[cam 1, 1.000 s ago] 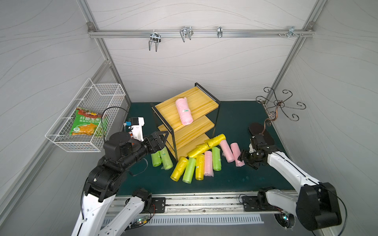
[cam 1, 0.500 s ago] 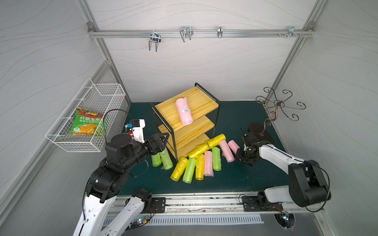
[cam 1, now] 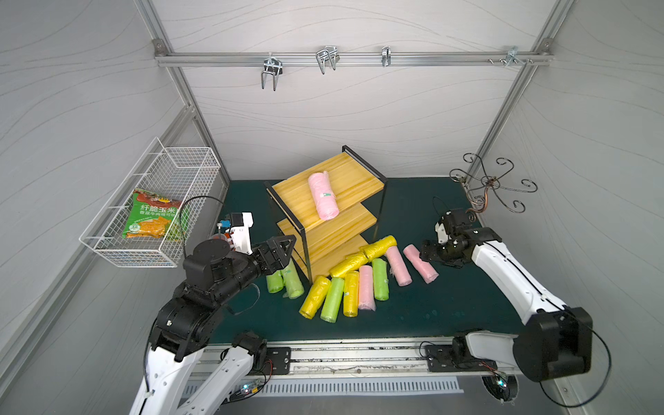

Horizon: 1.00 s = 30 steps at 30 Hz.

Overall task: Sort the rolls of trash bags by color and place them on the shelf
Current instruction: Pick up the roll of trash bags from the center of the board.

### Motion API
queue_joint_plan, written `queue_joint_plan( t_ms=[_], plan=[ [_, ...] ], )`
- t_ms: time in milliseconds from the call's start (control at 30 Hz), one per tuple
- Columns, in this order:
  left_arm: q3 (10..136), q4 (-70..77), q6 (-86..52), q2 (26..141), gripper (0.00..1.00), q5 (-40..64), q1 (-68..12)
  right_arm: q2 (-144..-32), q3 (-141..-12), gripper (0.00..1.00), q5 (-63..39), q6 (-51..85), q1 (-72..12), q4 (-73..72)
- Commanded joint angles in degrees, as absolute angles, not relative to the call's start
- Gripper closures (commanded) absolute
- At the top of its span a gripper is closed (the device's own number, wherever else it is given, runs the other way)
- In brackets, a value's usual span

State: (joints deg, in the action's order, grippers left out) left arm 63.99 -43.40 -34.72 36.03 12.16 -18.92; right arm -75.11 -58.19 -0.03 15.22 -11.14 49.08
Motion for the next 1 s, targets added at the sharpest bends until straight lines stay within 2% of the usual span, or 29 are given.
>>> queue_joint_plan(
  t_ms=[0,367,600,967],
  plan=[
    [63.6,-38.5,-35.5,34.9,0.08,10.8,-19.0,-81.2,-60.2,0.16,-3.1,9.6,-10.9,50.9],
    [61.3,-38.3,-34.8,32.1,0.04,8.8,-19.0,-89.0,-57.9,0.13,-3.9,8.9,-10.6,48.3],
    [59.8,-37.9,-35.0,31.8,0.04,9.1,-18.9,-94.2,-57.7,0.16,-2.6,10.7,-10.2,48.7],
    [58.6,-37.6,-36.0,31.3,0.04,9.7,-19.0,-96.0,-58.0,0.20,4.2,14.6,-10.4,47.4]
  ],
)
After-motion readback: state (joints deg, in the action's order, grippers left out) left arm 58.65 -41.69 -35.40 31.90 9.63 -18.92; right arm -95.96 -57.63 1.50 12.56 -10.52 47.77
